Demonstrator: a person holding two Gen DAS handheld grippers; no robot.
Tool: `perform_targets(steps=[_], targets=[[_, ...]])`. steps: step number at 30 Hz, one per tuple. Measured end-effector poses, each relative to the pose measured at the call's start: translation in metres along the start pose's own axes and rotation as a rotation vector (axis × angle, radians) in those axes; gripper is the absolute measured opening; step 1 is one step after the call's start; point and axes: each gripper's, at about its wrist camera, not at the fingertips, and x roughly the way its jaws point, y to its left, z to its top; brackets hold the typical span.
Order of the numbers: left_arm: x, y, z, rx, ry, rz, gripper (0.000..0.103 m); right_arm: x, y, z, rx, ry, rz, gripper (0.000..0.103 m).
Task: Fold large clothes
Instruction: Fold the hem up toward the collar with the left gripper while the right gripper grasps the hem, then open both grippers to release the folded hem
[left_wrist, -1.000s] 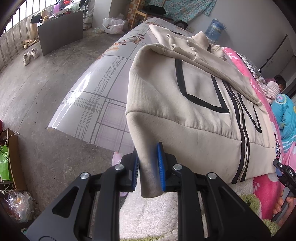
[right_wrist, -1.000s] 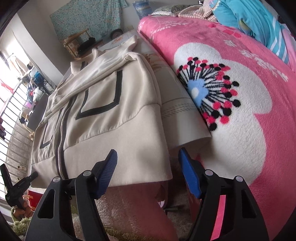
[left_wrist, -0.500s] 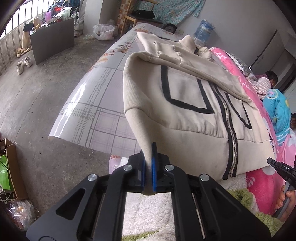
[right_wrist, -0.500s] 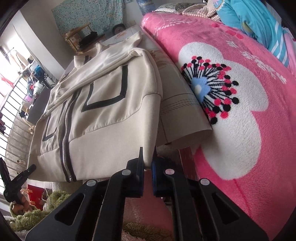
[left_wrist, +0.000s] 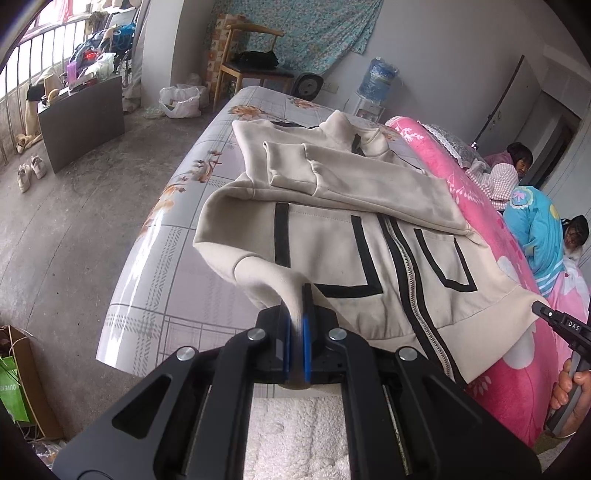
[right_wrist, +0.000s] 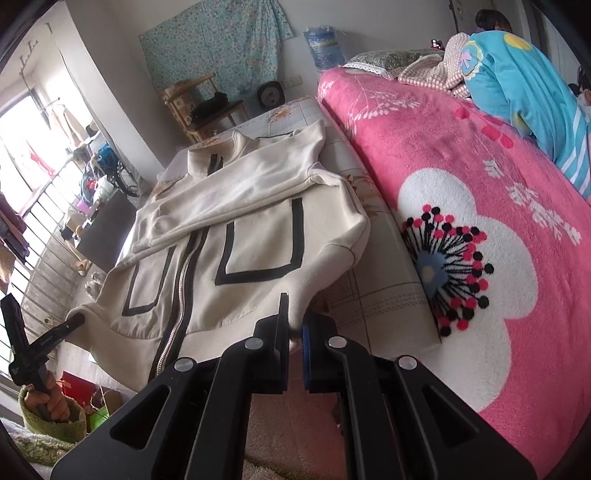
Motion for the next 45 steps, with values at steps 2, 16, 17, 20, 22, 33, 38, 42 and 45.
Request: perform_targets(steps=[2,16,17,20,22,33,38,42,45], targets=[[0.003,0.0,0.006,-0.002,-0.003,0.009,0.004,0.002,-0.002,0.005,0.011,-0.006,0.01,0.006],[0.024,0.012,0.028,-0.047,-0.02,0.03,0.004,0.018,0.006,0.036,0.007,-0.046,0.019,0.005],[0.026,0.013,0.03,-0.047,-0.02,0.032,0.004,0.022,0.007,0.04,0.003,-0.046,0.016,0.005],[0.035,0.015,0.039,-0.05,-0.016,0.038,0.004,0.032,0.01,0.053,-0.003,-0.048,0.012,0.005],[0.041,0.017,0.046,-0.052,-0.013,0.042,0.004,0.039,0.011,0.061,-0.006,-0.05,0.01,0.005],[0.084,0.027,0.073,-0.074,0.026,0.058,0.004,0.083,0.015,0.097,-0.021,-0.026,-0.015,0.005],[0.1,0.031,0.085,-0.064,0.045,0.082,0.004,0.101,0.011,0.113,-0.003,-0.027,-0.009,0.005],[0.121,0.038,0.092,-0.08,0.07,0.076,0.006,0.123,0.004,0.128,0.038,-0.026,0.029,0.006],[0.13,0.044,0.097,-0.113,0.07,0.05,0.01,0.148,-0.003,0.134,0.079,-0.011,0.027,0.014]])
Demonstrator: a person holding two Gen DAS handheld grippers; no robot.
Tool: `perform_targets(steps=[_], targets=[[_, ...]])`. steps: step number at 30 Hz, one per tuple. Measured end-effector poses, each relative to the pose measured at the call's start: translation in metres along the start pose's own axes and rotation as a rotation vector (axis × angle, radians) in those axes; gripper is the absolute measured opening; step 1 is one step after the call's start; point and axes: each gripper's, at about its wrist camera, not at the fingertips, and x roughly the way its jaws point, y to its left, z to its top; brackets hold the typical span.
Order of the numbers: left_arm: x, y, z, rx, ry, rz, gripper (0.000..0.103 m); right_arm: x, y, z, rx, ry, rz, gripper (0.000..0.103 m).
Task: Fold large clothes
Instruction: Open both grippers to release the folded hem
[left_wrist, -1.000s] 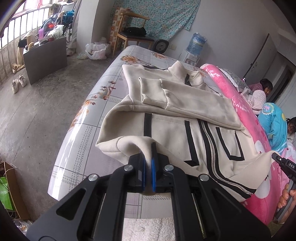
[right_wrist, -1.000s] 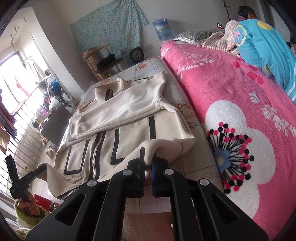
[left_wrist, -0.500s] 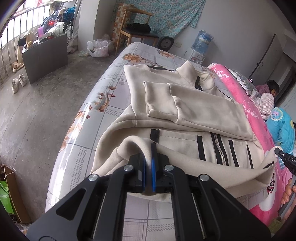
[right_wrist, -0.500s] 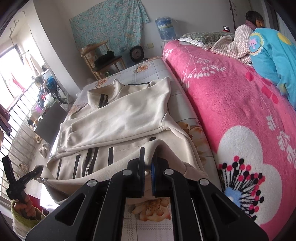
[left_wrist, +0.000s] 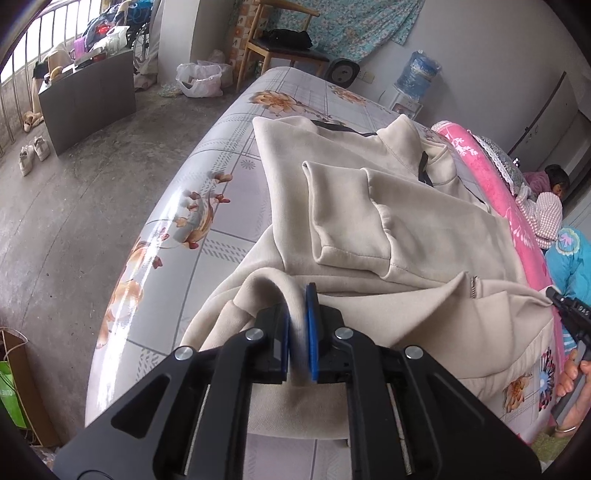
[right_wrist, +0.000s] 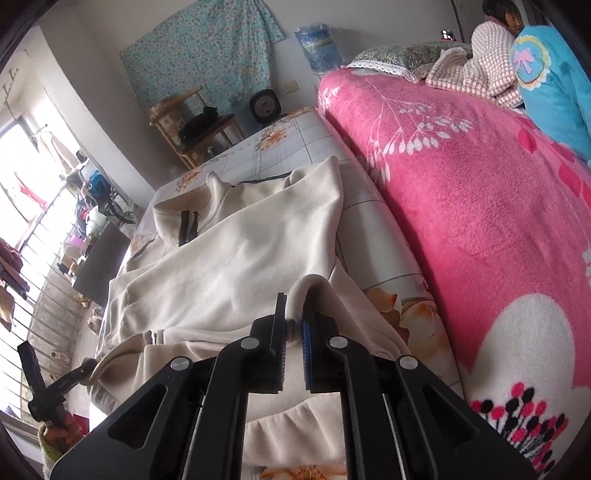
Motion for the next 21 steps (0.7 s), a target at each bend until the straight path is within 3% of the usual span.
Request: perform_targets(steps=[4,5,7,9,13,21], targets=[[-0.009,0.008,0.002,-0.051,-0.024,-0.069,0.013,-0.003,-0.011,-0.004,0.043,-0.043,-0.038,0.047],[-0.014,0.01,0.0,-0.057,-0.041,-0.078,0.015,-0.011,-0.014,-0.007,0.049,-0.064,-0.032,0.05],[-0.03,0.014,-0.004,-0.055,-0.107,-0.049,0.038,-0.026,-0.018,-0.012,0.033,-0.093,-0.038,0.06],[-0.047,0.022,-0.006,-0.055,-0.173,-0.021,0.045,-0.036,-0.025,-0.02,0.012,-0.093,-0.075,0.061],[-0.065,0.043,-0.008,-0.081,-0.187,0.017,0.045,-0.046,-0.039,-0.036,0.023,-0.048,-0.1,0.061],[-0.045,0.049,-0.043,-0.081,-0.032,0.0,0.053,-0.034,-0.045,-0.063,0.036,0.039,-0.1,0.066]])
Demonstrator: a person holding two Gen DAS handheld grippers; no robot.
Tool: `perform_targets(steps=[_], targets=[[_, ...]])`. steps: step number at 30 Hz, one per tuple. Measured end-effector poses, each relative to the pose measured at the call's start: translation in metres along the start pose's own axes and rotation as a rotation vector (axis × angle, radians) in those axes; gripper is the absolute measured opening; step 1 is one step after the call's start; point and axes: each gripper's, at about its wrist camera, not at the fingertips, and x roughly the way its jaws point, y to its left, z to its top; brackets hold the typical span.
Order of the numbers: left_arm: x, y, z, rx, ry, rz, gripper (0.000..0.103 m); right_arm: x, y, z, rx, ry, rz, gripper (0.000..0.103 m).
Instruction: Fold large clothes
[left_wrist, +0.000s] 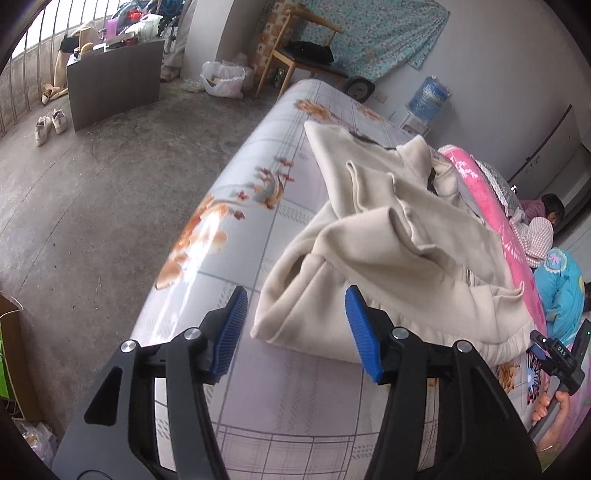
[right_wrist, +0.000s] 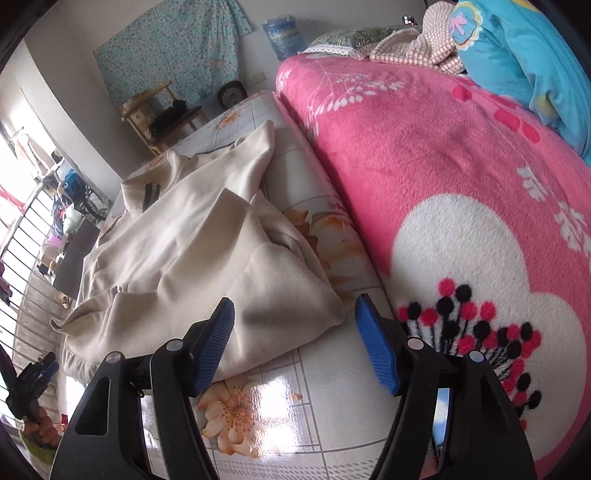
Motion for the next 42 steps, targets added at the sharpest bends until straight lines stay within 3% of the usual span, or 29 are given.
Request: perform_targets(steps=[3,10,14,17,18,21,27,33,35,37,39,42], targets=[[0.016,-0.007,-0.007,0.026,0.033,0.044,0.053,0.008,0.005,0.0,-0.032,-0.005,-0.023,0.07],[0.028,-0.016,-0.006,0.084,-0.002,0.103,0.053,0.024,0.013,0.013,-0.099,-0.029,-0.023,0.071],[0.035,-0.029,-0.009,0.149,-0.04,0.193,0.041,0.034,0.036,0.013,-0.216,-0.019,-0.082,0.069],[0.037,-0.042,-0.013,0.219,-0.065,0.251,0.026,0.041,0.046,0.01,-0.282,0.0,-0.142,0.042],[0.036,-0.045,-0.015,0.239,-0.074,0.262,0.016,0.042,0.046,0.009,-0.28,0.013,-0.122,0.028],[0.028,-0.053,-0.017,0.29,-0.094,0.293,0.01,0.038,0.047,0.009,-0.277,0.03,-0.083,0.016],[-0.017,-0.054,-0.017,0.282,-0.132,0.201,0.008,0.0,0.053,0.009,-0.264,-0.01,-0.019,0.014],[-0.055,-0.039,-0.039,0.269,-0.069,0.129,0.008,-0.034,0.044,-0.016,-0.267,0.023,0.001,0.015],[-0.059,-0.029,-0.051,0.257,-0.027,0.117,0.01,-0.04,0.033,-0.027,-0.249,0.057,0.009,0.019],[-0.054,-0.016,-0.059,0.23,0.01,0.121,0.016,-0.041,0.017,-0.036,-0.212,0.067,-0.036,0.032],[-0.057,-0.001,-0.059,0.163,0.019,0.099,0.016,-0.048,0.003,-0.04,-0.175,0.049,-0.084,0.035],[-0.081,0.004,-0.052,0.135,-0.073,0.067,0.015,-0.073,0.006,-0.038,-0.163,-0.023,-0.058,0.035]])
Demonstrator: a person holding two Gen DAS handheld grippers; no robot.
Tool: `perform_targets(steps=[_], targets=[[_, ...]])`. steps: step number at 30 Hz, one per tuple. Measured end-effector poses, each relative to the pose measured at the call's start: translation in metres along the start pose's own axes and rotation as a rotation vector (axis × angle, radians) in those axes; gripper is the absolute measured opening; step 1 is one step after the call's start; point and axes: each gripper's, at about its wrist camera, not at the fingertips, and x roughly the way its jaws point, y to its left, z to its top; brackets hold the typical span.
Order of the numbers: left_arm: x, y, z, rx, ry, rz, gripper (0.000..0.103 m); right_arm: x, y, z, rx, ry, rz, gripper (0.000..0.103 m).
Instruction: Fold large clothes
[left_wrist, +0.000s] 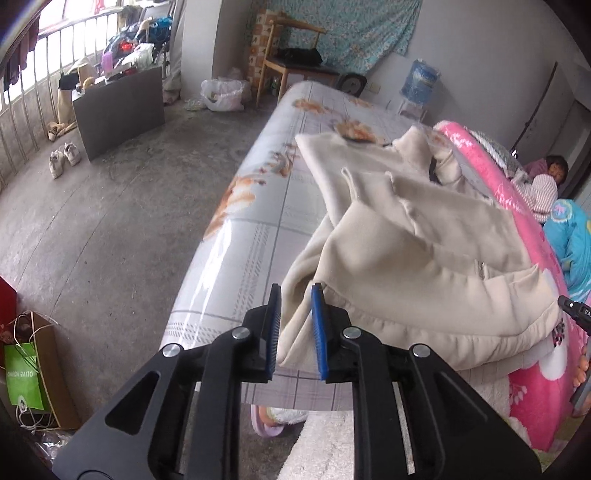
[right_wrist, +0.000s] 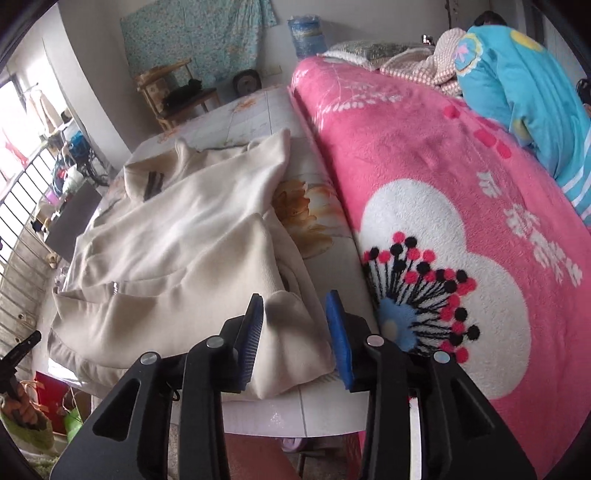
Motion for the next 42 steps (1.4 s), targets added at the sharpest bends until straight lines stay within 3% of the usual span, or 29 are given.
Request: perform_targets(steps=[3,5,7,10,12,13,14,17,20,22,25,27,29,30,32,33,34,36,40,42], targets=[[-0.016,-0.011,0.008,0.026,-0.063,-0.104,0.015,-0.016,0.029,0.006,-0.105,-0.061,0.031,0.045],[-0.009,-0.033,0.015,0.066,-0.052,-0.178,0.016,-0.012,0.055,0.011,-0.188,-0.064,0.089,0.053],[0.015,-0.057,0.02,0.117,-0.004,-0.182,0.016,0.006,0.08,0.015,-0.27,-0.043,0.119,0.057],[0.058,-0.079,0.024,0.167,0.047,-0.091,0.02,0.044,0.094,0.025,-0.295,0.005,0.129,0.057],[0.082,-0.075,0.027,0.159,0.067,0.056,0.021,0.071,0.081,0.033,-0.215,0.053,0.087,0.057],[0.086,-0.069,0.028,0.14,0.075,0.089,0.021,0.081,0.069,0.037,-0.155,0.077,0.037,0.057],[0.085,-0.062,0.03,0.106,0.075,0.067,0.021,0.085,0.055,0.04,-0.09,0.096,0.011,0.057],[0.065,-0.051,0.032,0.068,0.036,0.0,0.024,0.069,0.034,0.04,0.017,0.071,0.074,0.057],[0.052,-0.065,0.027,0.124,0.04,-0.117,0.034,0.051,0.05,0.034,-0.057,0.059,0.078,0.058],[0.058,-0.083,0.02,0.171,0.09,-0.166,0.051,0.048,0.073,0.027,-0.109,0.092,0.146,0.065],[0.081,-0.111,0.002,0.276,0.154,-0.063,0.056,0.056,0.118,0.011,-0.208,0.167,0.242,0.067],[0.09,-0.119,-0.008,0.321,0.148,0.007,0.056,0.062,0.145,0.002,-0.267,0.186,0.254,0.067],[0.09,-0.123,-0.011,0.333,0.12,0.037,0.052,0.072,0.161,-0.006,-0.288,0.205,0.243,0.067],[0.089,-0.124,-0.012,0.333,0.106,0.053,0.042,0.077,0.167,-0.009,-0.297,0.211,0.243,0.067],[0.088,-0.125,-0.012,0.354,0.078,0.087,0.029,0.088,0.176,-0.018,-0.337,0.228,0.187,0.05],[0.088,-0.125,-0.013,0.366,0.067,0.103,0.019,0.094,0.179,-0.022,-0.358,0.24,0.156,0.032],[0.086,-0.125,-0.013,0.379,0.059,0.116,0.01,0.097,0.181,-0.025,-0.366,0.242,0.15,0.022],[0.083,-0.126,-0.016,0.405,0.046,0.123,0.004,0.094,0.186,-0.029,-0.388,0.236,0.149,0.009],[0.07,-0.127,-0.016,0.412,0.013,0.11,0.001,0.078,0.189,-0.028,-0.41,0.178,0.126,0.005],[0.047,-0.126,-0.008,0.394,-0.043,0.092,0.001,0.055,0.189,-0.021,-0.402,0.13,0.136,0.005]])
